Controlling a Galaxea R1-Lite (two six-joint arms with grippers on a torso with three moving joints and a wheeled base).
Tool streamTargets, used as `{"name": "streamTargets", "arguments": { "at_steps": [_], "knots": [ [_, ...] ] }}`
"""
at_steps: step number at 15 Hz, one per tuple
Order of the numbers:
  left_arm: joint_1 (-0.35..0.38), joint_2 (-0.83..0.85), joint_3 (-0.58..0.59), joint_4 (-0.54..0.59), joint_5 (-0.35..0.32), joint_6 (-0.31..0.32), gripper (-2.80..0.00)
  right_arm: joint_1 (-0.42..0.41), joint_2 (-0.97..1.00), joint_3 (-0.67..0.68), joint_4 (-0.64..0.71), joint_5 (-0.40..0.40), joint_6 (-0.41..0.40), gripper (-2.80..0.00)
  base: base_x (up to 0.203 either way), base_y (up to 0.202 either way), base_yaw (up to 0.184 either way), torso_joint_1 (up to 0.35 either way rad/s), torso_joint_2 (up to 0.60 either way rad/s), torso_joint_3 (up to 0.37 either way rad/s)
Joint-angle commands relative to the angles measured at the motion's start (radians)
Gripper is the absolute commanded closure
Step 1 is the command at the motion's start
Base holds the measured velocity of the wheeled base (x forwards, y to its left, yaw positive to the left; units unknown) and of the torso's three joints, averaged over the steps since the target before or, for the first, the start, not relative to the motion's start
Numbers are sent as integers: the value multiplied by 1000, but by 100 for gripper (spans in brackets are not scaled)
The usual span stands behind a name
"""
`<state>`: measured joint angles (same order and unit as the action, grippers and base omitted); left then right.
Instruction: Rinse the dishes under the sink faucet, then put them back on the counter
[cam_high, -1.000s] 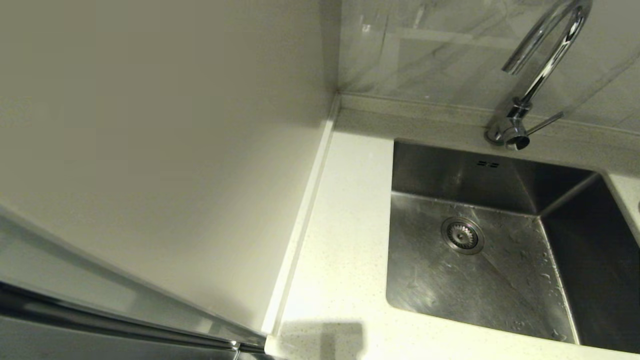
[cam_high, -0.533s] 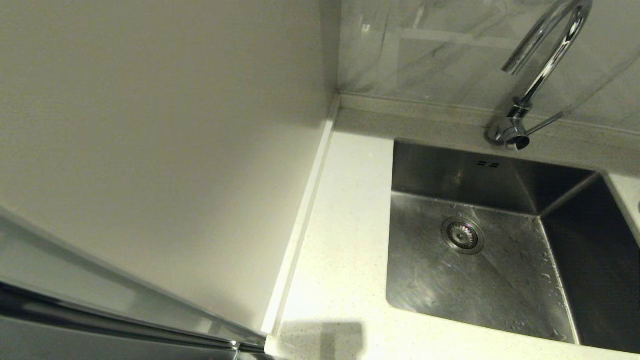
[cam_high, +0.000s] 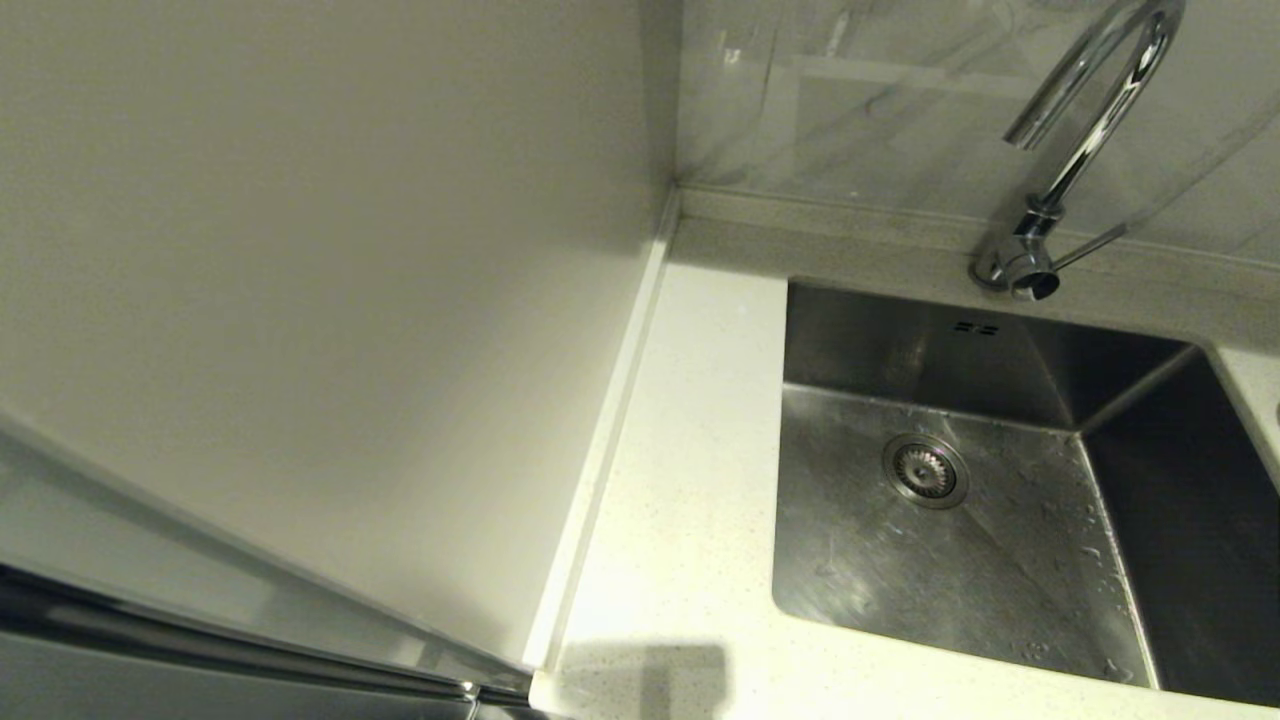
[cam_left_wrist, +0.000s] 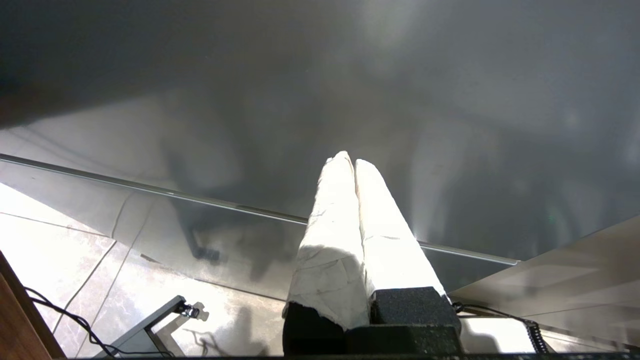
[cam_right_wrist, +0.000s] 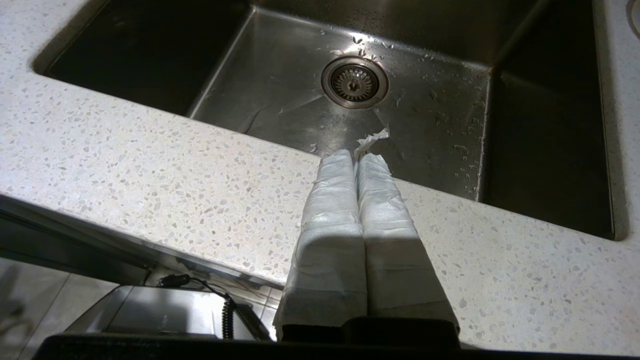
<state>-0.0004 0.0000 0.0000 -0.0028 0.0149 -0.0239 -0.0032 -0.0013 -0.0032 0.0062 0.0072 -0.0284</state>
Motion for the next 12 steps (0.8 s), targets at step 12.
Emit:
{"name": "streamTargets", "arguments": {
  "at_steps": [12],
  "knots": [
    [-1, -3, 0, 0, 2, -1, 0, 0, 1, 0, 0, 0, -1, 0, 0, 0, 0, 0, 0, 0]
  ]
}}
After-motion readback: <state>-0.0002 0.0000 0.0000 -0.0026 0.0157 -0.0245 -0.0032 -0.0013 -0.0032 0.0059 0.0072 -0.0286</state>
